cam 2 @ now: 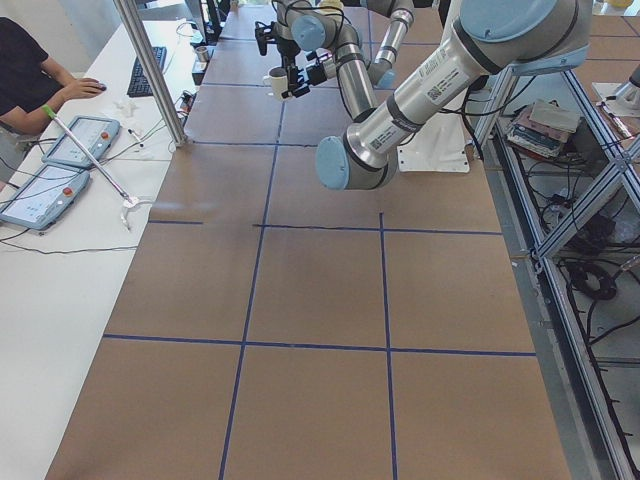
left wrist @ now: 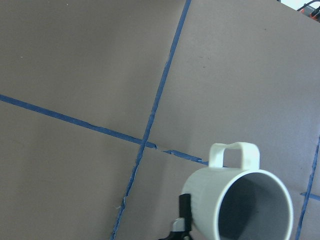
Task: Left arm hands cup to right arm to dump lemon
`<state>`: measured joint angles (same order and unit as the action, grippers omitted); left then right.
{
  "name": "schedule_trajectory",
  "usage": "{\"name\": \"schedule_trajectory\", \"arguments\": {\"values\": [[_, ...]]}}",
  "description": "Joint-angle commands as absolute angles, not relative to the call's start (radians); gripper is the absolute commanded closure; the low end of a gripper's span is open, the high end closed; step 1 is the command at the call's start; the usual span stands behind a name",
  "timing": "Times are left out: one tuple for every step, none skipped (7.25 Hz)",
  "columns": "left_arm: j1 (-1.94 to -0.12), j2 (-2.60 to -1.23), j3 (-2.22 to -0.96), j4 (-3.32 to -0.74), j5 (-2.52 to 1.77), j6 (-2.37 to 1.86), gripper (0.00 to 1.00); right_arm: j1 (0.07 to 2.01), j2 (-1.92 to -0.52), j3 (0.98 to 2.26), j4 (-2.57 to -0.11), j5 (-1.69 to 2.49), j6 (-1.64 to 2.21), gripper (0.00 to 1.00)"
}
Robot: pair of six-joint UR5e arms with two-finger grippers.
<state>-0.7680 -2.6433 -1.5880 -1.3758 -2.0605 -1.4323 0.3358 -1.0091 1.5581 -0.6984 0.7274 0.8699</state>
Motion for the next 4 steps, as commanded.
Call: {"name": "schedule_trajectory", "arguments": {"values": [[-0.769, -2.689, -1.497, -1.329, -2.103, -1.43, 0.02, 0.281, -0.967, 1.528, -0.715, 0.625, 0.861, 0.92], [-0.767, -2.688, -1.494, -1.301, -2.141, -1.407, 0.03, 0.275, -0.962, 1.528, -0.715, 0.605, 0.861, 0.92], [-0.769, -2.684, -1.502, -1.246, -2.143, -1.382, 0.05, 0.272, -0.963, 1.52, -0.715, 0.589, 0.862, 0.92], [-0.769, -2.686, -1.511, -1.195, -2.143, -1.358, 0.06, 0.272, -0.963, 1.519, -0.715, 0.589, 0.862, 0.91]]}}
